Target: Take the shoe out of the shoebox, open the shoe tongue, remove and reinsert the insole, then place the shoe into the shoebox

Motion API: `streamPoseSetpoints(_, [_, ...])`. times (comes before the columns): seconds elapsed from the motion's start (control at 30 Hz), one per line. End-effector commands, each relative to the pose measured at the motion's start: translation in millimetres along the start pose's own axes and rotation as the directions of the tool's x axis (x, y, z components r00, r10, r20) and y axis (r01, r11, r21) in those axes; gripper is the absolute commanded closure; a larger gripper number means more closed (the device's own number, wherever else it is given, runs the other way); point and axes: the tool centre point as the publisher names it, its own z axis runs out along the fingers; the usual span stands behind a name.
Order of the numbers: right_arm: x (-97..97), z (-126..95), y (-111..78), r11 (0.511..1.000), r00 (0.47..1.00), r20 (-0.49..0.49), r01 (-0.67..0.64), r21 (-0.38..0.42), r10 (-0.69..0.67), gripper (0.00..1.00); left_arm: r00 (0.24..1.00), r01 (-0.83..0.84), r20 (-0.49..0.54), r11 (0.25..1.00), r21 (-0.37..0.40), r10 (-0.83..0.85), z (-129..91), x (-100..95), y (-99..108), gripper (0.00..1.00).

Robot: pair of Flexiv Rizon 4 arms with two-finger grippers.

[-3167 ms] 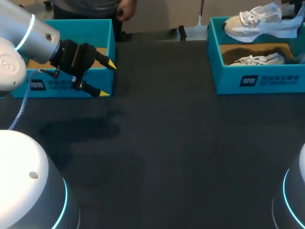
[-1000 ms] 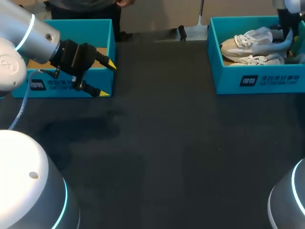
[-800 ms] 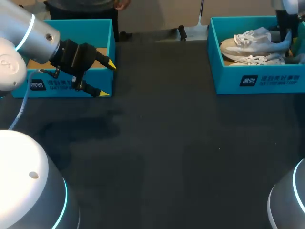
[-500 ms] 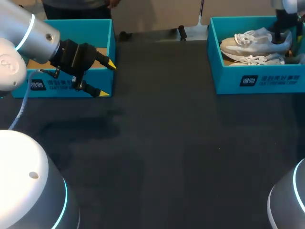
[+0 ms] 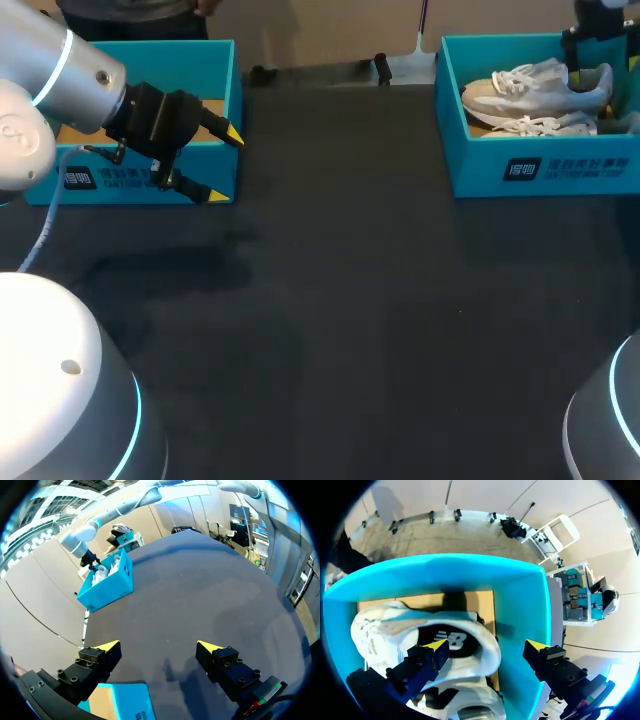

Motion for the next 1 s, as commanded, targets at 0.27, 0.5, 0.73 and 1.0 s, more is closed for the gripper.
streamPoseSetpoints(0.27, [-16.5,-22.6,-26.4,0.999,0.998,0.044,-0.048,-0.001,0.048,0.0,1.0,0.0,0.0,1.0,-0.004,0.0,-0.3,0.6,-0.5,0.0])
streamPoseSetpoints(0.5, [-25.5,-51.3,-38.1,0.998,0.999,0.005,-0.053,-0.034,0.053,0.0,1.0,0.0,0.0,1.0,-0.004,0.0,-0.3,0.6,-0.5,0.0])
streamPoseSetpoints(0.73, [-21.9,-67.9,-56.7,0.998,0.999,-0.023,0.043,-0.044,-0.044,0.0,1.0,0.0,0.0,1.0,-0.004,0.0,-0.3,0.6,-0.5,0.0])
streamPoseSetpoints(1.0, [-15.6,-81.8,-72.8,0.993,0.994,-0.032,0.104,-0.061,-0.106,0.0,1.0,0.0,0.0,1.0,-0.004,0.0,-0.3,0.6,-0.5,0.0])
